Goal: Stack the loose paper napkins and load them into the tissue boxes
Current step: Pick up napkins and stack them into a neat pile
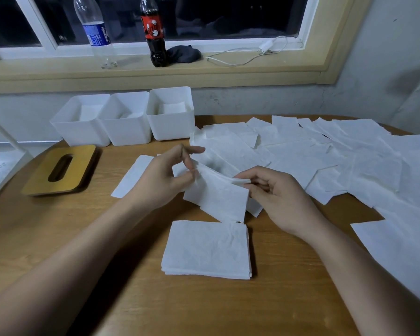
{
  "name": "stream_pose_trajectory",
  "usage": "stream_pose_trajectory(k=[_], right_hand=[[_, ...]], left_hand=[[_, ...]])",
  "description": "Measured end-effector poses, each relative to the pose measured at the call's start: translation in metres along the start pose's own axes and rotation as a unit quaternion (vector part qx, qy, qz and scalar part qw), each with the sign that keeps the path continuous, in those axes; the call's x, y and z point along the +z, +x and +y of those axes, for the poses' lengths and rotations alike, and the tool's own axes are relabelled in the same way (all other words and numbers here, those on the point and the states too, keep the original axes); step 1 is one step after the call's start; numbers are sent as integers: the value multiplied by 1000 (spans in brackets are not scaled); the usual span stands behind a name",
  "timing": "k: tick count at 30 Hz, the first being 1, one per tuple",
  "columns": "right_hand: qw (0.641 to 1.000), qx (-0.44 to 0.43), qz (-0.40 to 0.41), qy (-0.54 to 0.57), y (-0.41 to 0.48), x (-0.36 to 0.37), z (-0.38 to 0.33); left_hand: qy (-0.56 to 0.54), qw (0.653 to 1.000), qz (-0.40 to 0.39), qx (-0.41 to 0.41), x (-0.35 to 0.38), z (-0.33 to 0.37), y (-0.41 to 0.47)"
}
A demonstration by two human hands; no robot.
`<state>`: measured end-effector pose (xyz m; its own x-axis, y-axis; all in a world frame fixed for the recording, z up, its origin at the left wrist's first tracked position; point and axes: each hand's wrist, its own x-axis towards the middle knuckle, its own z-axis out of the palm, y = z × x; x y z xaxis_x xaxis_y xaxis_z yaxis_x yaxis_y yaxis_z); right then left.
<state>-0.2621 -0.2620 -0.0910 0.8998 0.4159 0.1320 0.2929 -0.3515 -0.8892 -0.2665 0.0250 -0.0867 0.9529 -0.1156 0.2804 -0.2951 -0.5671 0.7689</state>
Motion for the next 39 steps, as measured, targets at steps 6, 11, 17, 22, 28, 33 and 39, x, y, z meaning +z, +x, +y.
stream_pose_trajectory(k=[6,11,17,22,28,33,39], right_hand=[[1000,2,1,-3,1,0,0],[1000,4,-6,-4,1,-1,2],[999,1,-30,18,-5,-5,-5],[996,7,-37,-77,-8,0,-6],[998,-6,12,-61,-6,0,-3],[996,19,1,87,-4,-5,-8],[973,133,-145,118,-5,-8,-10]], left_hand=[[-41,999,-30,11,-3,3,2],[30,999,-42,15,-8,8,-1],[31,999,-30,-6,-10,13,-6],[57,998,-31,9,-12,12,-9],[56,998,-31,21,-17,19,-13],[-30,998,-44,-38,-29,42,-14],[-54,975,-153,-150,-39,45,-23]])
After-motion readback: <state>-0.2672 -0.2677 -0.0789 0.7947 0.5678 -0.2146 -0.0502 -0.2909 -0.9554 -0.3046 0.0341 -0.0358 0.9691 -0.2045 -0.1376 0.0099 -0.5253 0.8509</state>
